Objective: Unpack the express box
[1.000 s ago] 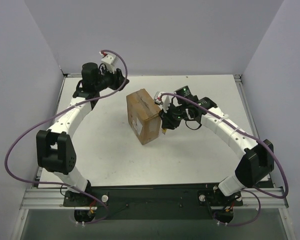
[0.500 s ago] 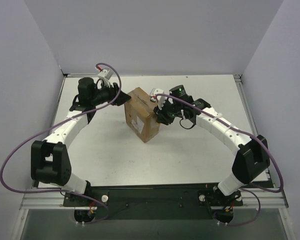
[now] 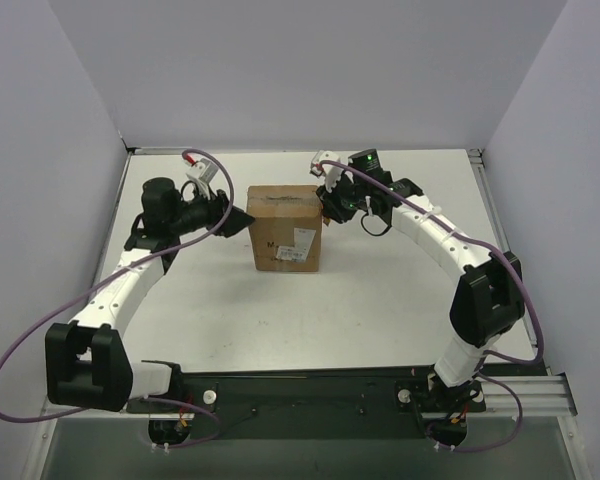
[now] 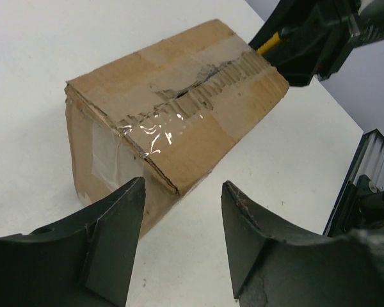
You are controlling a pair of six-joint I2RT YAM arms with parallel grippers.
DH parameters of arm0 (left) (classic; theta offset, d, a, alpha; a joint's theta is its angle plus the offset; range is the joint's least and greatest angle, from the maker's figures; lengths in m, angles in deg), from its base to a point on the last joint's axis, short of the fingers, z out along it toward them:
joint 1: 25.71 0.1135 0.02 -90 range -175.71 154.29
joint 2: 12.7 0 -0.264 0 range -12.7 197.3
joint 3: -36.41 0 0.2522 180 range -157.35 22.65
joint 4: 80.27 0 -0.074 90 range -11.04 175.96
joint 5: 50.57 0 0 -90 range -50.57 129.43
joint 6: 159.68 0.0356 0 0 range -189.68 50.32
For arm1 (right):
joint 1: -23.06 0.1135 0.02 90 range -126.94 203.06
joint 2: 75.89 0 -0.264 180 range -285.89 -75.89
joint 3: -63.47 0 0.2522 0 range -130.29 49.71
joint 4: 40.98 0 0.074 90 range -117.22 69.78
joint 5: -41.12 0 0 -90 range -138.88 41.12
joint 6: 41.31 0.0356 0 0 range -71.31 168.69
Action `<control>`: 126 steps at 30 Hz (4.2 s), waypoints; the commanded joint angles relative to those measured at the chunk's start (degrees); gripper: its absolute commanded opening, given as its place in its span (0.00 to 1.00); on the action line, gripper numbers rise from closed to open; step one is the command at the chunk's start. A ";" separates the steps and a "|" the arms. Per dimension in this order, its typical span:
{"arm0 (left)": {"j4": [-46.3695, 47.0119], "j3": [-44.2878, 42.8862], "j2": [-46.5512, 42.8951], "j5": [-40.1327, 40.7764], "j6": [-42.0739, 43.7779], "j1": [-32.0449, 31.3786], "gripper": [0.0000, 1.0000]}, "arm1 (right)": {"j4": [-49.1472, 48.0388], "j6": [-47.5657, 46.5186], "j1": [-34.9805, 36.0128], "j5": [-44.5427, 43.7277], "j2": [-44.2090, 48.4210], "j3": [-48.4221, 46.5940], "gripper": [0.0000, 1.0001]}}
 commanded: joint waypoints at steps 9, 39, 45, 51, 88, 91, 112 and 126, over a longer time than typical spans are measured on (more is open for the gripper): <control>-25.64 -5.14 -9.39 -9.98 24.33 2.98 0.62 | -1.94 0.89 -1.18 -1.61 5.11 0.36 0.00; -17.73 -6.47 3.71 8.13 21.37 -4.13 0.07 | -1.94 12.14 -6.02 -3.73 11.19 3.35 0.00; -22.39 -4.81 1.60 3.03 29.02 -10.98 0.09 | -2.46 13.01 -6.89 -4.69 8.55 0.10 0.00; -32.13 -6.03 1.42 3.21 38.85 -12.67 0.13 | -3.34 16.18 -8.74 -4.35 7.05 -2.53 0.00; -39.10 -56.92 34.03 6.99 20.86 -15.83 0.97 | -14.42 49.32 -17.88 19.39 5.12 -6.93 0.00; -37.09 -54.99 34.29 4.97 18.84 -15.48 0.97 | -12.33 48.71 -15.87 15.98 5.29 -6.49 0.00; -32.95 -51.83 37.72 -1.10 12.68 -13.55 0.75 | -12.39 42.20 -8.48 1.72 8.11 -3.68 0.00; -32.86 -50.42 37.46 -0.40 12.50 -13.55 0.73 | -15.56 41.76 -6.81 3.04 10.04 -0.87 0.00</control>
